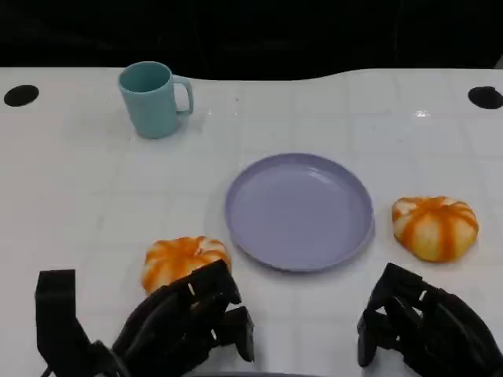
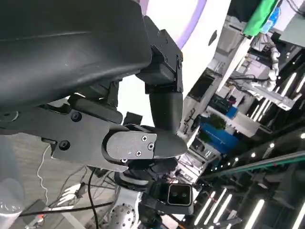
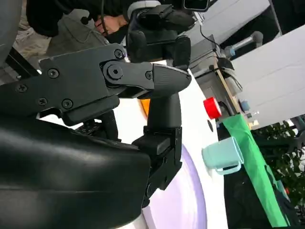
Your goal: Grasp the bread from the table and place it into the plate.
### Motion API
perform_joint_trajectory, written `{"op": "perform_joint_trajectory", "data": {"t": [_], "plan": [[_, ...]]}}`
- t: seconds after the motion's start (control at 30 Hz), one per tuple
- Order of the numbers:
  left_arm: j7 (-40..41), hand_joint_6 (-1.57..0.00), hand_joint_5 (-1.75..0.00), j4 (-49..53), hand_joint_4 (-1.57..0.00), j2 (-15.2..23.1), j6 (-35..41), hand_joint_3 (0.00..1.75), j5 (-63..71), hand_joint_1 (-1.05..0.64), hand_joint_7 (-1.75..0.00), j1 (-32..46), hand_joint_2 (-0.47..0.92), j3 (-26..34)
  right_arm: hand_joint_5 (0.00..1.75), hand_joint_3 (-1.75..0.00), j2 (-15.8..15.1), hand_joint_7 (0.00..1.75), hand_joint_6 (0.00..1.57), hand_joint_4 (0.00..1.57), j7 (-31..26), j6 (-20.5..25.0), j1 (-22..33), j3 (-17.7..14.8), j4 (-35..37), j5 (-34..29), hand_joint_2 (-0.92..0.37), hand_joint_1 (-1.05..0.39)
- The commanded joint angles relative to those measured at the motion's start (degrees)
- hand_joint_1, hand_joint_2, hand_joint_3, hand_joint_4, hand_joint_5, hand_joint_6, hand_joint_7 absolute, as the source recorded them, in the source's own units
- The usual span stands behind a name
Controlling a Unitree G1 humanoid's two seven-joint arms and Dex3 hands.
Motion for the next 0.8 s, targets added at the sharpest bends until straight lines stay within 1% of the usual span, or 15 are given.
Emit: {"op": "perform_joint_trajectory", "data": {"t": [0.03, 0.17, 0.27, 0.3, 0.33, 0.37, 0.43, 0.47, 0.53, 0.57, 0.67, 0.73, 0.77, 0.8], "plan": [[2.4, -0.39, -1.74, -3.1, -0.45, 0.4, -6.3, 0.22, 2.8, -0.64, -1.5, 1.0, 0.92, -0.3, 1.75, -0.42, -0.8, 1.56, 0.42, 0.55, -0.5, 0.3, -0.1, -0.4, -0.7, 0.1, -0.92, -0.53], [4.8, -0.36, -1.69, -6.4, -0.38, 1.1, -13.1, 0.22, 7.1, -0.7, -1.43, 1.9, 0.92, -1.5, 1.75, -0.42, -0.9, 1.54, 0.42, 0.55, -0.3, -0.2, -0.2, -0.3, -0.7, -0.1, -0.92, -0.53], [7.2, -0.31, -1.65, -9.1, -0.33, 1.9, -18.8, 0.22, 10.3, -0.68, -1.34, 2.6, 0.92, -1.8, 1.75, -0.43, -0.8, 1.54, 0.42, 0.55, -0.1, -0.3, -0.1, -0.2, -0.7, -0.1, -0.92, -0.53], [8.1, -0.28, -1.62, -9.7, -0.31, 2.4, -21.6, 0.24, 12.1, -0.65, -1.27, 2.7, 0.92, -1.9, 1.75, -0.43, -0.8, 1.54, 0.42, 0.55, -0.1, -0.1, -0.1, -0.2, -0.8, 0.0, -0.92, -0.53], [8.9, -0.26, -1.56, -10.1, -0.29, 3.0, -24.4, 0.27, 13.8, -0.63, -1.15, 2.6, 0.92, -2.0, 1.75, -0.43, -0.8, 1.54, 0.43, 0.55, -0.1, 0.1, -0.1, -0.1, -0.9, 0.0, -0.92, -0.53], [10.3, -0.26, -1.53, -10.3, -0.29, 3.9, -27.5, 0.28, 16.2, -0.62, -1.08, 2.3, 0.92, -2.1, 1.75, -0.43, -0.7, 1.54, 0.43, 0.55, -0.3, 0.3, -0.1, -0.1, -1.1, -0.1, -0.92, -0.53], [13.3, -0.29, -1.43, -11.0, -0.32, 5.7, -31.6, 0.29, 20.8, -0.63, -0.85, 1.9, 0.92, -2.1, 1.75, -0.42, -0.6, 1.54, 0.43, 0.55, -0.5, 0.7, -0.1, 0.0, -1.3, 0.1, -0.92, -0.53], [14.8, -0.31, -1.4, -12.4, -0.31, 7.2, -32.2, 0.29, 23.3, -0.64, -0.75, 1.9, 0.92, -2.0, 1.75, -0.42, -0.5, 1.54, 0.43, 0.55, -0.6, 0.9, -0.1, 0.1, -1.5, 0.1, -0.92, -0.53], [17.1, -0.35, -1.27, -15.3, -0.28, 9.7, -31.8, 0.25, 26.9, -0.65, -0.49, 1.9, 0.92, -1.9, 1.75, -0.42, -0.5, 1.54, 0.43, 0.55, -0.8, 1.1, -0.1, 0.2, -1.7, 0.0, -0.92, -0.53], [18.7, -0.36, -1.23, -17.0, -0.27, 11.0, -31.8, 0.24, 29.4, -0.65, -0.42, 2.0, 0.92, -1.7, 1.75, -0.42, -0.5, 1.54, 0.43, 0.55, -0.7, 1.2, -0.1, 0.3, -1.8, 0.0, -0.92, -0.53], [24.1, -0.39, -1.02, -22.4, -0.24, 15.2, -31.3, 0.18, 39.0, -0.64, -0.18, 2.0, 0.92, -0.7, 1.75, -0.42, -0.2, 1.54, 0.43, 0.55, -0.7, 1.4, -0.2, 0.5, -2.0, 0.0, -0.92, -0.52], [27.2, -0.4, -0.88, -25.1, -0.26, 17.3, -30.6, 0.19, 44.7, -0.67, -0.08, 2.1, 0.92, -0.5, 1.75, -0.43, -0.1, 1.55, 0.42, 0.55, -0.7, 1.2, -0.2, 0.7, -2.0, -0.2, -0.92, -0.52], [28.3, -0.4, -0.86, -26.7, -0.27, 18.8, -29.6, 0.2, 48.4, -0.68, -0.07, 2.0, 0.92, -0.5, 1.75, -0.43, 0.0, 1.55, 0.42, 0.55, -0.8, 1.3, -0.3, 0.8, -2.1, -0.2, -0.92, -0.52], [29.0, -0.39, -0.77, -27.9, -0.28, 20.0, -28.5, 0.21, 51.0, -0.69, -0.05, 1.8, 0.92, -0.6, 1.75, -0.43, 0.1, 1.56, 0.42, 0.55, -0.9, 1.4, -0.4, 0.9, -2.1, -0.2, -0.92, -0.52]]}}
